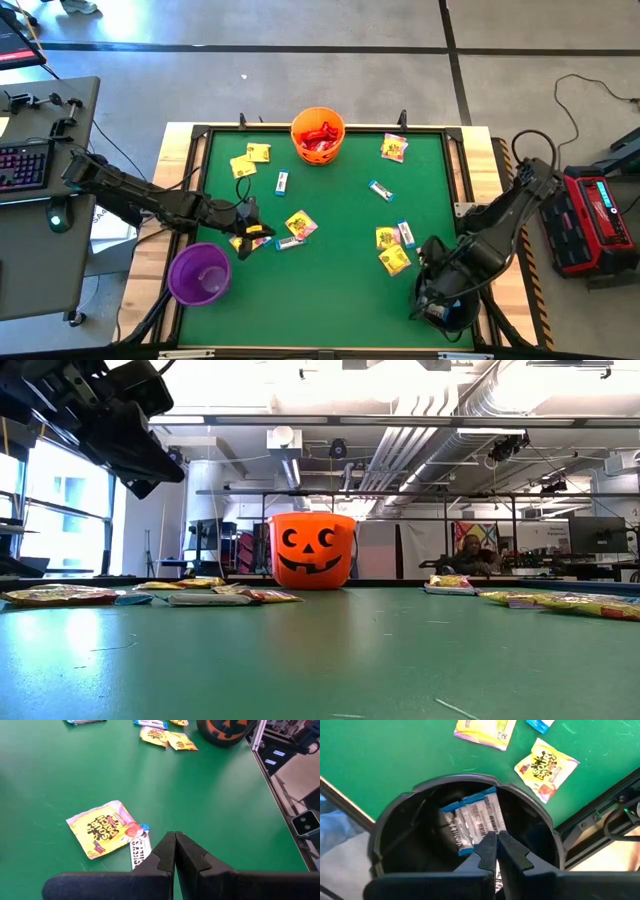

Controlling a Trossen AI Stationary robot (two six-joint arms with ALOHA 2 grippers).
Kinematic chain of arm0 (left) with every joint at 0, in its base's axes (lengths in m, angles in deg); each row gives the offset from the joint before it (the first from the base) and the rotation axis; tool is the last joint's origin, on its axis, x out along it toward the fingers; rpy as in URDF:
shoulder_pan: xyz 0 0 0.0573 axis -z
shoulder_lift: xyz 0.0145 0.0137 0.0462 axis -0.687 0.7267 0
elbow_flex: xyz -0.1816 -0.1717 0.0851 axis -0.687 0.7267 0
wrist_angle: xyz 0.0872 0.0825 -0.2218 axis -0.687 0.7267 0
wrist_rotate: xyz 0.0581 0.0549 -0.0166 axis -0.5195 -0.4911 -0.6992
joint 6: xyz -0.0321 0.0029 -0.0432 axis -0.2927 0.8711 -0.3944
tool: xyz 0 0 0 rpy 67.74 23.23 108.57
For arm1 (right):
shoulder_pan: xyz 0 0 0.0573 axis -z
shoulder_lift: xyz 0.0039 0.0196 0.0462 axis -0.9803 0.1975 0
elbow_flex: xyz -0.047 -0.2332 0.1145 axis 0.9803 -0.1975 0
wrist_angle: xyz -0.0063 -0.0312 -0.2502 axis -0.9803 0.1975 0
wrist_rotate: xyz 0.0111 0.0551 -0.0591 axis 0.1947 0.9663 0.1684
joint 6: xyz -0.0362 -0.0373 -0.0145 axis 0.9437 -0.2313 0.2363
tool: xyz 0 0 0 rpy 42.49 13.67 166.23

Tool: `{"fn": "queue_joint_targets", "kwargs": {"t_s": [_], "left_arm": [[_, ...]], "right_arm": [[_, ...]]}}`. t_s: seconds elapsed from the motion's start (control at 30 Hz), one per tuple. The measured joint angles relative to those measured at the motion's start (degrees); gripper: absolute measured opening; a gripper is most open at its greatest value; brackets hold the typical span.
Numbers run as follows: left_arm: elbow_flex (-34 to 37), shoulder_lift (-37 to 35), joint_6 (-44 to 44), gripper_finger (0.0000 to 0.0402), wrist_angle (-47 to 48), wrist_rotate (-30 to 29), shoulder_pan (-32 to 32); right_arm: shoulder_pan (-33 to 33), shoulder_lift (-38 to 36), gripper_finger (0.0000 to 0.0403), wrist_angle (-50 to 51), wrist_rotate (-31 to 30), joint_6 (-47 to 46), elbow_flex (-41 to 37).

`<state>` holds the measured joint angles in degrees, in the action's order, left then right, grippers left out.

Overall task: Sort candy by brand, put in halloween buckets
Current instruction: Put the white chocolate bar into the black bucket

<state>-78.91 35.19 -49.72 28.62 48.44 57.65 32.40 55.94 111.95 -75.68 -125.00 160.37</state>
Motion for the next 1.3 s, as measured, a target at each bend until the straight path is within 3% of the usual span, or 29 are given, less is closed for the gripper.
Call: {"fn": "queue_joint_targets", "kwargs": {"t_s": [0.63,1.03,1.3], "left_arm": [[0.0,-0.02,-0.48,0.0,0.0,-0.23,-0.42],[0.02,-0.02,0.02,0.0,-0.02,-0.26,-0.42],[0.02,-0.01,1.08,0.0,-0.01,-0.29,-0.42]], "right_arm": [[-1.63,0.09,0.0,-4.89,-1.18,-1.34,-4.82],[-10.06,1.59,0.0,-7.15,-4.06,-13.18,-4.82],[-10.8,5.48,0.0,-8.22,-4.57,-17.37,-4.82]]}}
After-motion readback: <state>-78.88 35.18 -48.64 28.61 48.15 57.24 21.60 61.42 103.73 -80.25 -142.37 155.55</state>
